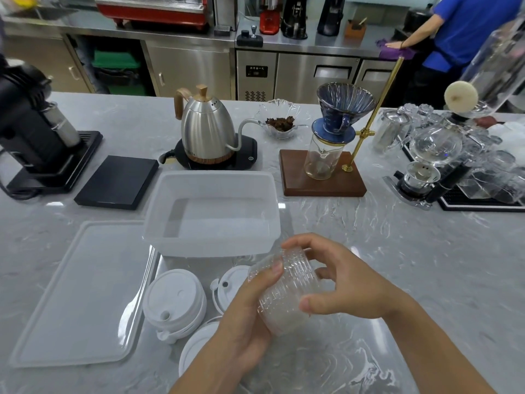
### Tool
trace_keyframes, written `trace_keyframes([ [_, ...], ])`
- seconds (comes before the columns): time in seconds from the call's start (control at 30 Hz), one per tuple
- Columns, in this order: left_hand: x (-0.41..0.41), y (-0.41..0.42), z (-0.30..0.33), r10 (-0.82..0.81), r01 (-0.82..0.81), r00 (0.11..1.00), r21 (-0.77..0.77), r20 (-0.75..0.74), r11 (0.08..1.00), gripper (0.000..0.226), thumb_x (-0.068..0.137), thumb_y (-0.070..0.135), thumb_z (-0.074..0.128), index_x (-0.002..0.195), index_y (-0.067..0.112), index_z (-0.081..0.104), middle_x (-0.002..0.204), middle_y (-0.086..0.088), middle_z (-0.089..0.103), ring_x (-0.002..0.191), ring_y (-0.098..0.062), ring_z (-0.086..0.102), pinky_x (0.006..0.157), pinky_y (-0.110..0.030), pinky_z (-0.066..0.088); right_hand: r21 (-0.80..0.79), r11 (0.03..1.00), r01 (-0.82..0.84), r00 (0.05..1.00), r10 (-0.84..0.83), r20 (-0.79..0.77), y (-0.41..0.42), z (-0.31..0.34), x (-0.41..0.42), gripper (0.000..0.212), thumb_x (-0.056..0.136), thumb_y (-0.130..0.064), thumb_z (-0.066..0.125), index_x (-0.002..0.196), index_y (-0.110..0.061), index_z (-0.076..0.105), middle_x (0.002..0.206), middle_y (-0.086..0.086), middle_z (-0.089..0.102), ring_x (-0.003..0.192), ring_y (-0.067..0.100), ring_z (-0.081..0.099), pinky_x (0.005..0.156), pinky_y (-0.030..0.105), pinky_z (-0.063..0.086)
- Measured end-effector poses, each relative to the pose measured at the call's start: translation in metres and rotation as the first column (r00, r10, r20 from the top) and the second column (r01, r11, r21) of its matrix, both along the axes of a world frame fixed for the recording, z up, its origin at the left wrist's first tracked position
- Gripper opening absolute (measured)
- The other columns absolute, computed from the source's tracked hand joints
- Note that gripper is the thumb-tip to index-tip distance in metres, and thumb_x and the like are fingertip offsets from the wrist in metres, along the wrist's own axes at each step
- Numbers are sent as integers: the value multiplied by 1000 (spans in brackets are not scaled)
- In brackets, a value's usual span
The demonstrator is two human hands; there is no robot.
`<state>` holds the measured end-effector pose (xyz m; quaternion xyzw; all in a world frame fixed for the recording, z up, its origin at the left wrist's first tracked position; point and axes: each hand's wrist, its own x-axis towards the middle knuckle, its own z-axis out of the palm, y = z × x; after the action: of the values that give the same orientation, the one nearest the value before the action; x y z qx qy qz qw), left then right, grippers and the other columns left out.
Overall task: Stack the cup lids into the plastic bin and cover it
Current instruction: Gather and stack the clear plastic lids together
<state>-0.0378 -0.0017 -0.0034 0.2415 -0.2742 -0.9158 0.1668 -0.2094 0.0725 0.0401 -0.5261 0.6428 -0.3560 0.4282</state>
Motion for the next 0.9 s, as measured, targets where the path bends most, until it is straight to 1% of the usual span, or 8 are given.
trace_keyframes([
  [0.03, 0, 0, -1, -3, 3, 1000, -7, -2, 1000, 66, 81, 36, 79, 137, 9, 59, 144, -24, 56, 137, -45, 49, 117, -61, 30, 0, 1000, -3, 1000, 3, -11, 1, 0, 1, 71, 66, -26, 87, 127, -44, 56, 131, -7, 59, 121, 14, 58, 97, 35, 55],
  [0.1, 1, 0, -2, -12, 12, 1000, -15, -13, 1000, 66, 81, 35, 79, 138, 9, 59, 145, -23, 55, 137, -43, 49, 119, -66, 24, -4, 1000, -5, 1000, 5, -25, 2, 1, 3, 71, 64, -31, 86, 126, -47, 56, 131, -12, 58, 122, 10, 56, 94, 25, 54],
  [0.37, 3, 2, 3, -41, 39, 998, -46, -38, 998, 70, 77, 39, 82, 137, 12, 60, 143, -23, 58, 134, -40, 53, 117, -62, 31, -31, 999, -26, 1000, 25, -11, 0, 6, 8, 71, 63, -34, 85, 127, -47, 56, 133, -16, 58, 124, 11, 55, 93, 23, 53],
  [0.47, 3, 2, 7, -31, 31, 999, -20, -42, 999, 70, 78, 38, 82, 138, 12, 58, 144, -22, 57, 134, -39, 54, 110, -57, 42, -29, 999, -36, 999, 36, -13, 0, 6, 11, 73, 63, -34, 86, 127, -48, 55, 133, -19, 56, 125, 8, 53, 93, 18, 50],
  [0.57, 3, 2, 9, -35, 35, 999, 3, -19, 999, 70, 77, 39, 83, 137, 12, 59, 142, -22, 58, 133, -38, 55, 100, -54, 47, -22, 998, -52, 999, 53, 13, 0, 5, 13, 76, 63, -31, 88, 130, -44, 55, 133, -17, 57, 124, 9, 54, 93, 19, 51],
  [0.7, 2, 1, 7, -24, 24, 1000, 32, -7, 999, 69, 71, 37, 87, 131, 10, 65, 133, -20, 65, 129, -37, 59, 99, -51, 51, -36, 997, -70, 997, 69, -28, 1, 3, 16, 78, 62, -30, 89, 130, -42, 54, 130, -19, 57, 121, 8, 54, 95, 20, 50],
  [0.8, 0, 3, 7, -3, 4, 1000, 36, -6, 999, 65, 67, 36, 90, 123, 9, 70, 124, -18, 70, 121, -36, 65, 87, -46, 57, -46, 998, -51, 998, 49, -40, 1, 2, 19, 77, 61, -33, 90, 128, -45, 54, 126, -19, 59, 117, 5, 56, 91, 18, 52],
  [0.9, 0, 4, 8, 3, -3, 1000, 33, -4, 999, 64, 67, 35, 89, 122, 8, 69, 125, -19, 70, 118, -37, 67, 81, -45, 59, -46, 999, -4, 999, 2, -43, 0, 0, 24, 76, 60, -37, 90, 127, -45, 55, 120, -14, 63, 111, 8, 61, 87, 25, 57],
])
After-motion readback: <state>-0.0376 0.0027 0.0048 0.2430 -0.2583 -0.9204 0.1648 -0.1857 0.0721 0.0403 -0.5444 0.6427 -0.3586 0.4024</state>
